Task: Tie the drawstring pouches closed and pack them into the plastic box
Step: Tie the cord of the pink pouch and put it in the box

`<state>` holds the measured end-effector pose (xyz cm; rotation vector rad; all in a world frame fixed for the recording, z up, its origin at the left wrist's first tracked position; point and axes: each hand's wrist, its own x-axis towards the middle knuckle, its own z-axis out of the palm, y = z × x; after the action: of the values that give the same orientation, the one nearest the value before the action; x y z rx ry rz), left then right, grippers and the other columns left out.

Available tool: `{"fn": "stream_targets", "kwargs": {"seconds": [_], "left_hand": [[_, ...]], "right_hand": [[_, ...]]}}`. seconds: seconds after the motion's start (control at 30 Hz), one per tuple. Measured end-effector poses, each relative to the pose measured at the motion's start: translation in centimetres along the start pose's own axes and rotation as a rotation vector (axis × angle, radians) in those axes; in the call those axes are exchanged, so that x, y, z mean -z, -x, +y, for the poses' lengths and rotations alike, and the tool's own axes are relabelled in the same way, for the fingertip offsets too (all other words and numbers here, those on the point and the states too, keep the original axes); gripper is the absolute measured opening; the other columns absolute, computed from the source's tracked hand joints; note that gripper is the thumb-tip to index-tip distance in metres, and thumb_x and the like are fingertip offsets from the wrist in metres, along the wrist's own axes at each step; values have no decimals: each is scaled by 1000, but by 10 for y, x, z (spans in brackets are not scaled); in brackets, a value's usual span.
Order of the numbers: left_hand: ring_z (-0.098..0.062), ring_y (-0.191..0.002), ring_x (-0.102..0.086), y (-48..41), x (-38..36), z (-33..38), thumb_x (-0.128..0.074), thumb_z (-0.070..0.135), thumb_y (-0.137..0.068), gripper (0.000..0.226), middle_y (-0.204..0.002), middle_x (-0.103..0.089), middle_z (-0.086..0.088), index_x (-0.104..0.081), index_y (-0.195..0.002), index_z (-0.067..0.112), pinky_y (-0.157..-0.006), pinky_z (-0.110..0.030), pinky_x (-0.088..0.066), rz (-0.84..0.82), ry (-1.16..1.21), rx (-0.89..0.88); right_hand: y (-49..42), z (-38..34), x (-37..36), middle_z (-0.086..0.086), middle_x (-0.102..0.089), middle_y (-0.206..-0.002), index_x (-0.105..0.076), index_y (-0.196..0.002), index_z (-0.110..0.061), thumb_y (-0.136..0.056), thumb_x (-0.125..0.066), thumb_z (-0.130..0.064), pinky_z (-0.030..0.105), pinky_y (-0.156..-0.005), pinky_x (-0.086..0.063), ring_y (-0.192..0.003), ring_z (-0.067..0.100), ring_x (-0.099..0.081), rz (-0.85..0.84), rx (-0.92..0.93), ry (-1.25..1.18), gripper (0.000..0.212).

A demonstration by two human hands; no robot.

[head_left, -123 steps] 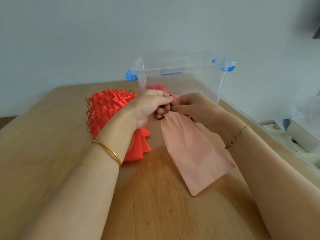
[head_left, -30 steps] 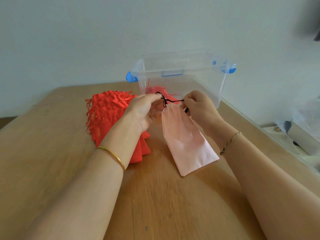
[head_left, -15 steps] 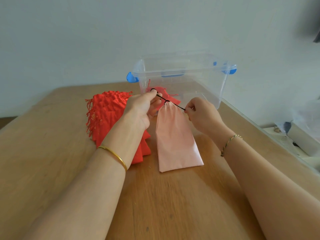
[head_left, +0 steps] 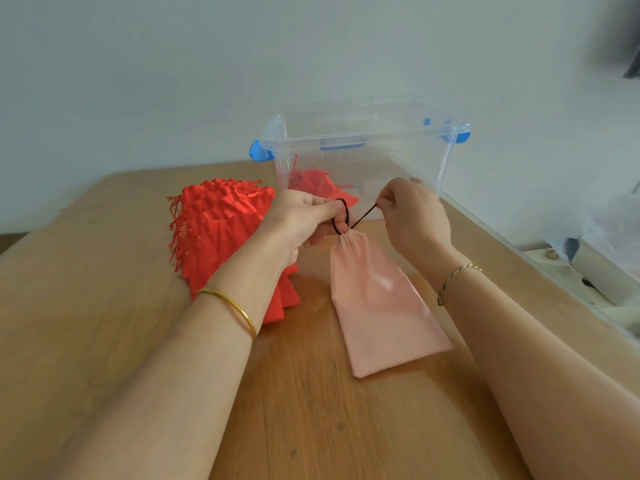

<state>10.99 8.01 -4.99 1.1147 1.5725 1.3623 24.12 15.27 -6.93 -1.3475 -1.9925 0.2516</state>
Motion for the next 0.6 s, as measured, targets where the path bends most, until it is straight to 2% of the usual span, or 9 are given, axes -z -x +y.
{"fn": "stream_targets", "kwargs": {"seconds": [0.07,0.13,0.23,0.3,0.4,0.6], "left_hand": [[-1,-43,-59,2,0,1,-60,10,-87,26,-45,-62,6,-62,-61,14,-43,-13,-33,-26,-61,-3],[-2,-41,-57,3,-1,0,-62,11,-86,17,-47,-62,5,-59,-69,14,-40,-11,-35,-44,-87,-25],[-2,-42,-55,2,-1,-2,-65,12,-84,14,-57,-62,1,-51,-84,15,-46,-16,-37,-32,-167,-74],[-1,-43,-54,2,-1,-3,-62,8,-86,11,-55,-60,1,-56,-78,13,-47,-16,-37,-77,-205,-103],[-1,-46,-54,0,-1,-3,-60,8,-88,18,-49,-60,6,-61,-71,13,-47,-11,-40,-135,-223,-98],[-6,-54,-54,0,-4,-4,-63,17,-86,19,-58,-61,1,-64,-68,11,-56,-16,-42,-192,-224,-63]], "right_hand": [[1,-3,0,5,-43,-99,-58,-91,-6,-90,-45,-9,37,-68,-46,-77,33,-54,34,37,-59,13],[2,-5,-1,5,-38,-97,-57,-88,-4,-90,-46,-9,45,-72,-51,-75,34,-57,55,88,-143,12],[6,-9,-1,5,-38,-97,-57,-88,-4,-90,-47,-9,43,-73,-51,-74,34,-60,50,132,-189,12],[7,-12,0,5,-39,-97,-57,-88,-5,-90,-47,-10,41,-74,-50,-75,33,-61,56,147,-209,11],[7,-13,-2,6,-41,-97,-58,-88,-5,-90,-48,-9,42,-74,-50,-74,33,-62,72,192,-230,11],[7,-16,-5,3,-45,-91,-62,-86,-8,-87,-51,-8,43,-76,-49,-76,29,-60,53,266,-291,11]]}}
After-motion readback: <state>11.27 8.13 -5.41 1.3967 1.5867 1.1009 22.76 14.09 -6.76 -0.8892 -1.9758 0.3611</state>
